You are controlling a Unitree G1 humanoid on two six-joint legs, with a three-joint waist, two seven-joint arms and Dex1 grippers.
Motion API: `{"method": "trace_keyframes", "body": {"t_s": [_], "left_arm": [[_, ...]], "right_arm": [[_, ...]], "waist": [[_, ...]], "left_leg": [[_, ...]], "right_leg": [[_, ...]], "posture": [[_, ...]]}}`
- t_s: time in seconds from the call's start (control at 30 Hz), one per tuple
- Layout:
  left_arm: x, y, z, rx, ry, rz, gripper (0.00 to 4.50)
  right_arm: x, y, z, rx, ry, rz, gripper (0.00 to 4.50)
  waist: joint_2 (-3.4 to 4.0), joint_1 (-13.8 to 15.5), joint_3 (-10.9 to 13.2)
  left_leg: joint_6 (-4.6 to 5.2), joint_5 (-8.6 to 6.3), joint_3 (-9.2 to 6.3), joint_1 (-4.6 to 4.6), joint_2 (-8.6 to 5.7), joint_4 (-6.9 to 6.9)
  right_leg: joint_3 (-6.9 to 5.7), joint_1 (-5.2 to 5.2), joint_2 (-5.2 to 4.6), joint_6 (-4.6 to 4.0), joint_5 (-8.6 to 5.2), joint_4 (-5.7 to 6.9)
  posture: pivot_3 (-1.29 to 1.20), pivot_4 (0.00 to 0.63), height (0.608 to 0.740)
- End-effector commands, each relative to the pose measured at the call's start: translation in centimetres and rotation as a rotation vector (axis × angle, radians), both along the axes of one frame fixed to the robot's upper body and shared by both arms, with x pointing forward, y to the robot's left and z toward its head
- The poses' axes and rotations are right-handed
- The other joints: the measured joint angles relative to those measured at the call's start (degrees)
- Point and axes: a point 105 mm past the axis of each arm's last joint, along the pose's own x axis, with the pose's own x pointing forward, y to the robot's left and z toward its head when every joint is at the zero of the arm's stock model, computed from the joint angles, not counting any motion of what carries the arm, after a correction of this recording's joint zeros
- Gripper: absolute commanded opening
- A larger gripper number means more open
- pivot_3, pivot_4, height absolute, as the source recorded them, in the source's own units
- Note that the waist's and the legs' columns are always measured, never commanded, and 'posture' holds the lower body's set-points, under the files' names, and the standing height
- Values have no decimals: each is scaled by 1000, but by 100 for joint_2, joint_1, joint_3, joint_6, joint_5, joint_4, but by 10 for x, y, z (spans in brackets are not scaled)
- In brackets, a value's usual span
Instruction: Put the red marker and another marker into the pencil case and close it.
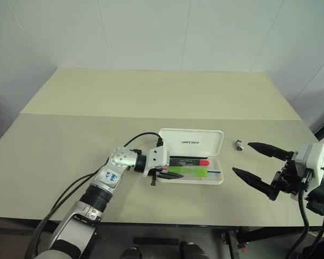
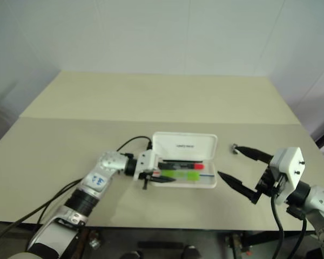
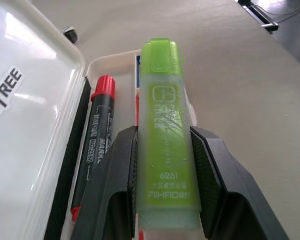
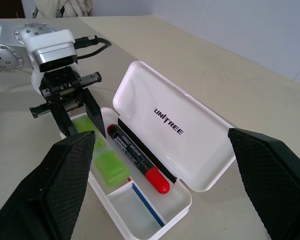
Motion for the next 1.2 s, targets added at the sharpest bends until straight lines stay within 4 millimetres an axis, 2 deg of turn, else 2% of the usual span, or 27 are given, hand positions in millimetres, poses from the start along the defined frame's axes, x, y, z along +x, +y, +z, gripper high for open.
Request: {"method": "trace_keyframes", "body": {"t_s": [0.03,0.3,0.57,0.63,0.67,0.9,1.2], "left_arm": [[3,-2,13,-22,-43,5,1133],[3,6,3,19,-17,21,1133],[5,9,0,39,2,37,1133],[5,8,1,41,16,29,1890],[5,7,3,32,10,29,2105],[3,-1,7,-3,39,14,4434],[1,-1,9,-5,23,2,4471]], "right_arm": [[-4,1,10,1,-43,2,4500],[-2,0,10,-1,-44,8,4500],[-2,1,9,4,-42,11,4500],[-2,1,8,6,-42,11,4500],[-2,1,8,7,-42,11,4500],[0,2,6,15,-43,10,4500],[2,2,2,28,-40,11,4500]], "waist": [[0,4,0],[0,1,0],[0,6,0],[0,2,0],[0,2,0],[0,7,0],[0,7,0]], "left_leg": [[0,0,0,0,0,0],[0,0,0,1,0,0],[0,0,0,1,0,0],[0,0,0,1,0,0],[0,0,0,1,0,0],[0,0,0,1,0,0],[0,0,-1,2,-1,1]], "right_leg": [[0,0,0,3,1,0],[0,0,0,12,6,3],[-1,0,0,12,6,4],[0,0,0,12,6,5],[0,0,0,12,6,5],[-1,0,0,17,8,6],[-1,0,0,28,13,7]], "posture": [[0,150,740],[0,150,740],[0,150,740],[0,150,740],[0,150,740],[0,150,740],[0,150,740]]}}
